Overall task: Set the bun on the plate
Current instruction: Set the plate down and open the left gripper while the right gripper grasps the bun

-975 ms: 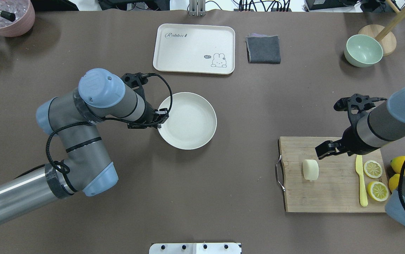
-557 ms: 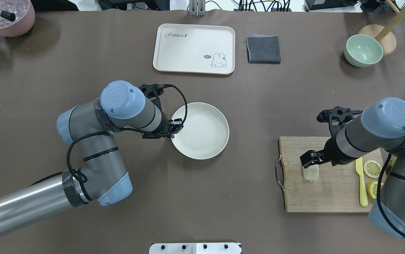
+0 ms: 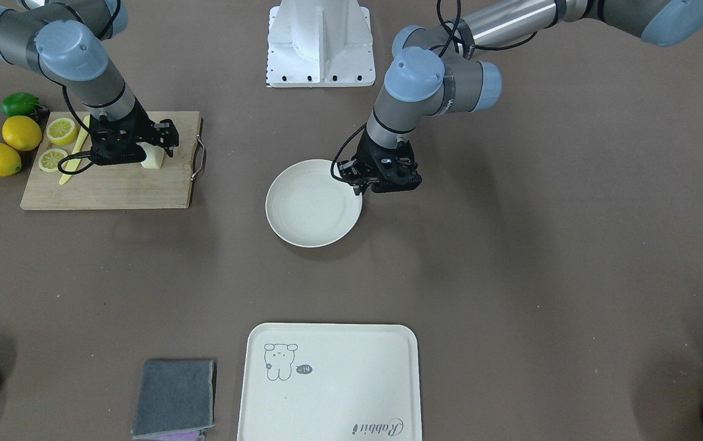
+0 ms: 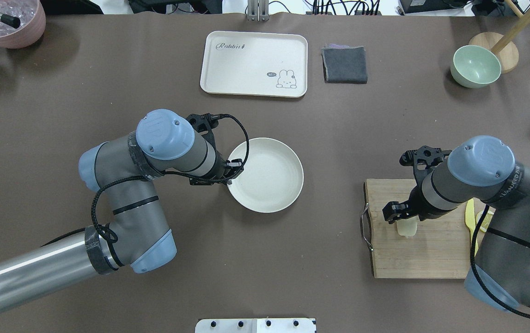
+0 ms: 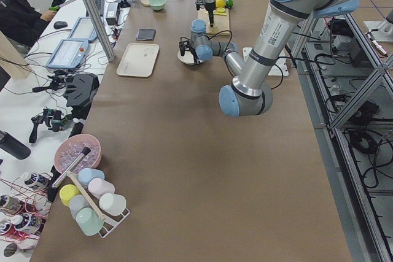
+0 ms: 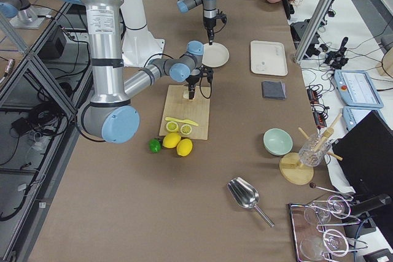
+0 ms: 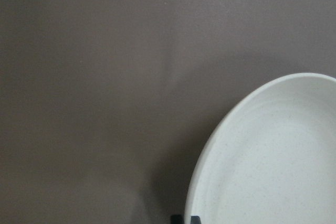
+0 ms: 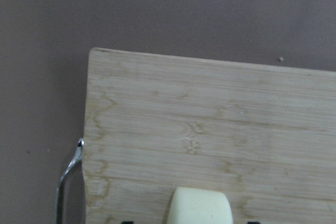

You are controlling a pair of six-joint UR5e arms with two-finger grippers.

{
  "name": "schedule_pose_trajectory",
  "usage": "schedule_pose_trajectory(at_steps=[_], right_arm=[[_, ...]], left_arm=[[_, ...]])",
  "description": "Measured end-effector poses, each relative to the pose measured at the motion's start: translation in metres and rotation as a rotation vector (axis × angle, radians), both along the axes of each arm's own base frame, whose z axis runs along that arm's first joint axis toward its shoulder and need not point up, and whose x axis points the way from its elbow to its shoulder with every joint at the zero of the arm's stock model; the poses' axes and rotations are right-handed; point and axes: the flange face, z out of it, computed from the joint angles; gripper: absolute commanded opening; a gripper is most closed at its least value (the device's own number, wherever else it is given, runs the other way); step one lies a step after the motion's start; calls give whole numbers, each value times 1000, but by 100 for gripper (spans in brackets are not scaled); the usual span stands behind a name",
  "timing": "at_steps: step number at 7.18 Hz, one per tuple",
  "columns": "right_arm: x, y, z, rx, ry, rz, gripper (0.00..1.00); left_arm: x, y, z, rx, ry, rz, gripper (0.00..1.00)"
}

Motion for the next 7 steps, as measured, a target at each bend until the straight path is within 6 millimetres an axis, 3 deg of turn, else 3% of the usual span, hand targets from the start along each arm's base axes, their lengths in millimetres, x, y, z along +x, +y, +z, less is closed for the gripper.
schedule_pose_trajectory(at_steps=[1, 4, 6, 7], right_arm=[[-2, 1, 0, 1, 0, -4, 25], [-3, -4, -16, 14, -24, 2, 23], [-13, -29, -57, 39, -63, 30, 25], [-26, -46, -84, 50, -72, 45, 25]], left_arm=[[0, 0, 1, 1, -1, 1, 96], [-7, -4, 1, 25, -6, -38, 97], [-36, -15, 1, 38, 4, -74, 97], [-61, -16, 16, 45, -1, -88, 97]])
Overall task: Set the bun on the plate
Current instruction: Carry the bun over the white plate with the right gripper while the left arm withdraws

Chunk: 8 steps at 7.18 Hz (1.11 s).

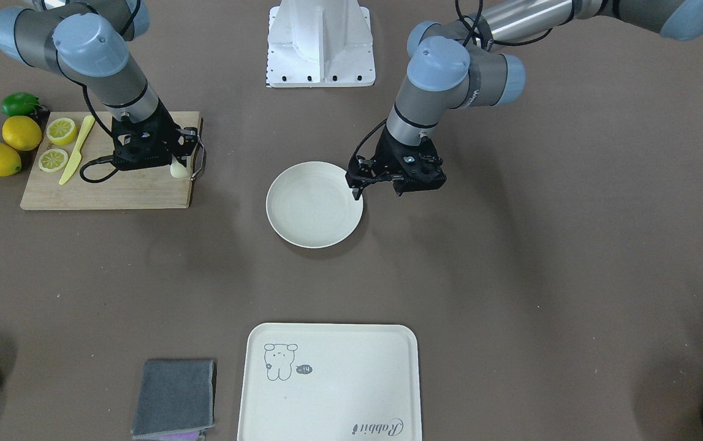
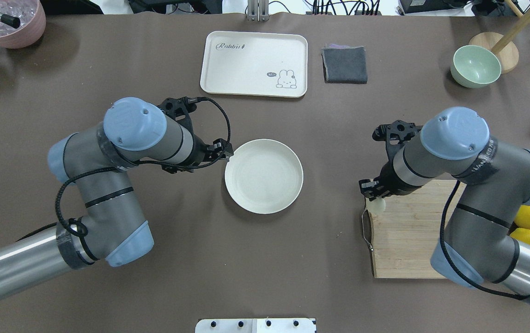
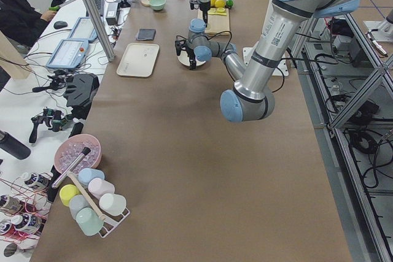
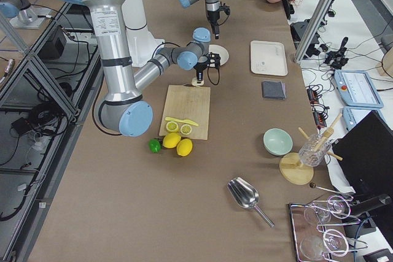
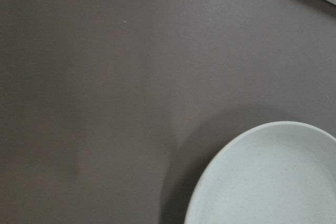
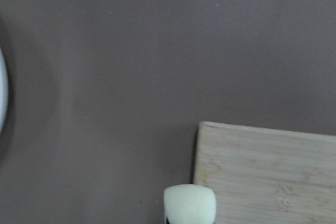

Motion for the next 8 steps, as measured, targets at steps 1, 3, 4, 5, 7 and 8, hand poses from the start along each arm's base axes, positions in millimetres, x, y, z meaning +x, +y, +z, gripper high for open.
schedule_pose_trajectory(at_steps=[1, 3, 4, 5, 7, 8], right_arm=[[-18, -18, -29, 13, -10, 11, 25], [-70, -59, -87, 27, -26, 25, 25], [-100, -76, -112, 17, -26, 31, 26], [-129, -84, -129, 7, -16, 31, 26], [-168, -76, -136, 11, 5, 11, 26], [-179, -70, -138, 15, 6, -1, 31]], left_arm=[[-26, 0, 19, 22, -18, -2, 97], [-68, -6, 66, 72, -88, 10, 97], [-81, -6, 88, 80, -113, 15, 97], [-92, -3, 111, 85, -121, 15, 97], [-123, -4, 147, 104, -112, 45, 97], [-138, -10, 155, 105, -102, 72, 97]])
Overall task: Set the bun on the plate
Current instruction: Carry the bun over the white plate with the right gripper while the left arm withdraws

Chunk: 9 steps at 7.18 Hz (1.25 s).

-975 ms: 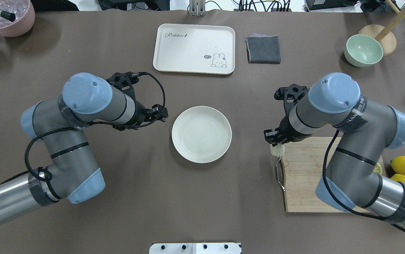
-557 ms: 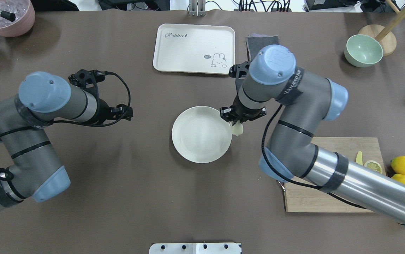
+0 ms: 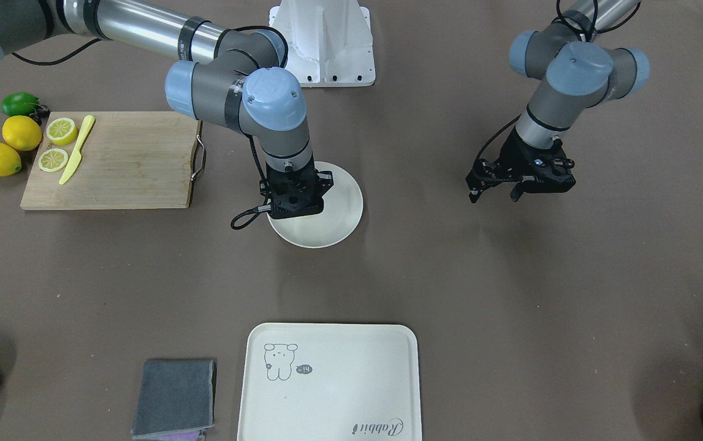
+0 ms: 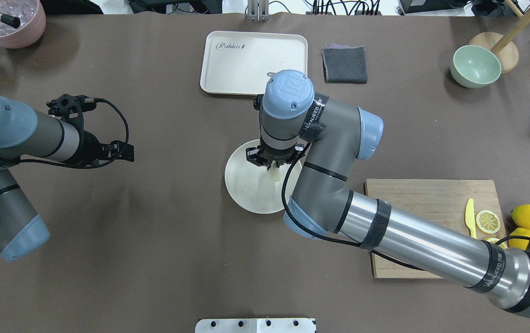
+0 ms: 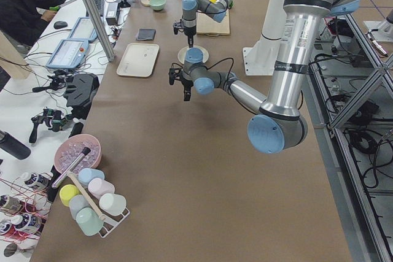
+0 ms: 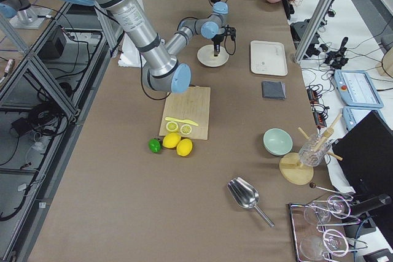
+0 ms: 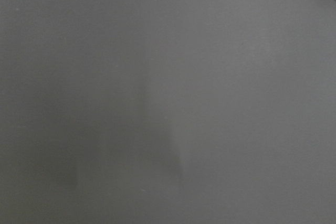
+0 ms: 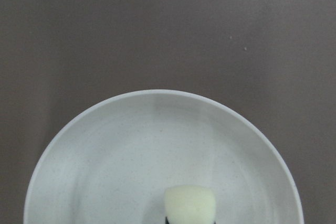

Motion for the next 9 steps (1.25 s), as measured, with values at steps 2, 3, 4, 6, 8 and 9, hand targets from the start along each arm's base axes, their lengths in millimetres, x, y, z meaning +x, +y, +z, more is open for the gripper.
schedule_pose_trajectory(at_steps=[2, 3, 4, 6, 8, 9], right_arm=[[-12, 10, 1, -10, 7, 3, 38], [-16, 13, 1, -9, 12, 11, 50], [-19, 16, 1, -6, 14, 13, 53], [-23, 21, 1, 1, 19, 14, 62], [-25, 23, 3, 3, 21, 13, 100], [-22, 22, 1, 8, 15, 18, 100]], left_arm=[[-13, -7, 8, 10, -1, 27, 97], [-15, -8, 9, 14, -2, 31, 97], [-15, -8, 10, 15, -2, 32, 97], [-15, -8, 11, 13, -4, 32, 97], [-14, -8, 11, 11, -3, 33, 97], [-14, -7, 11, 15, -2, 43, 97]])
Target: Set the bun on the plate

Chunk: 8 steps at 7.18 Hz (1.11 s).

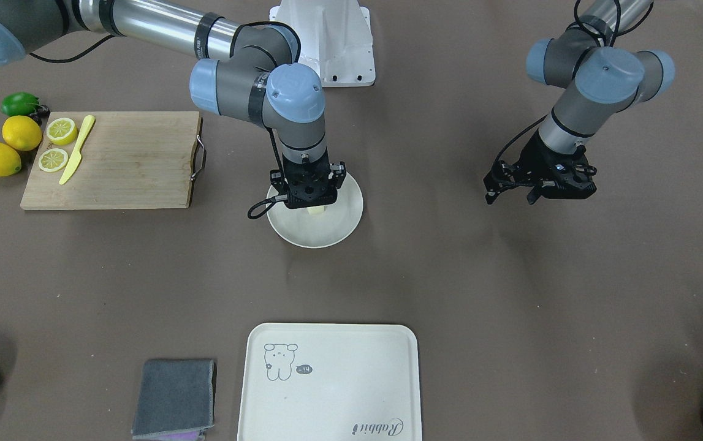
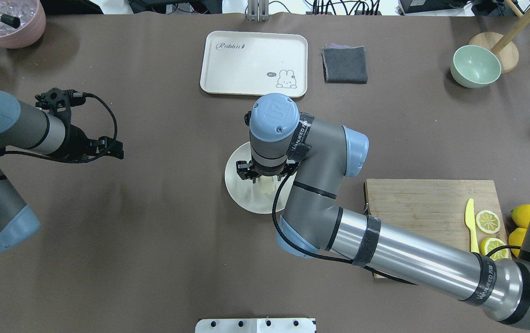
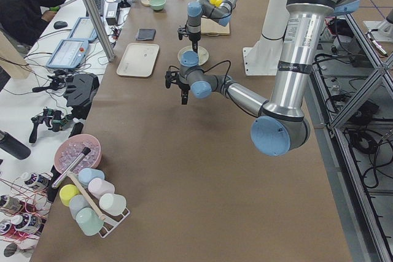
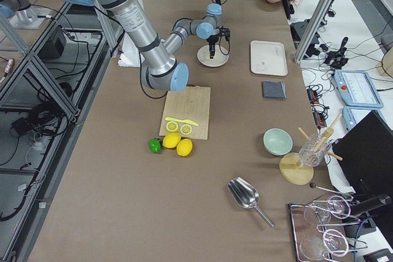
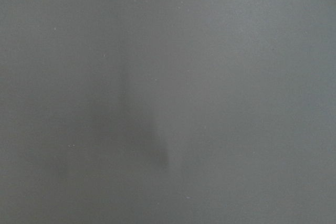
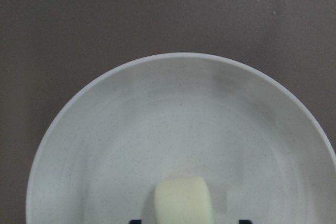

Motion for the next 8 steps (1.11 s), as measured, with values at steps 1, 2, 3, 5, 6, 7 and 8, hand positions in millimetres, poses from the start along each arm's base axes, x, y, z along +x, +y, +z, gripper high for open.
schedule_pose_trajectory(at_steps=[1, 2, 3, 5, 6, 7, 8], right_arm=[[10, -9, -2, 7, -9, 14, 100], [33, -30, 3, 10, -13, 27, 100], [70, -55, 18, 17, -22, 18, 100], [198, -95, 88, 61, -42, -46, 100], [262, -106, 128, 76, -42, -65, 100], [320, -107, 177, 100, -22, -96, 100], [370, -103, 228, 136, 8, -147, 100]], left_arm=[[-3, -1, 1, 11, 2, 28, 97], [-13, -7, 7, 24, -5, 60, 97], [-31, -18, 19, 37, -22, 82, 97], [-108, -55, 51, 57, -70, 133, 97], [-156, -62, 74, 79, -98, 166, 97], [-206, -58, 106, 107, -133, 193, 97], [-248, -46, 138, 112, -163, 199, 98]])
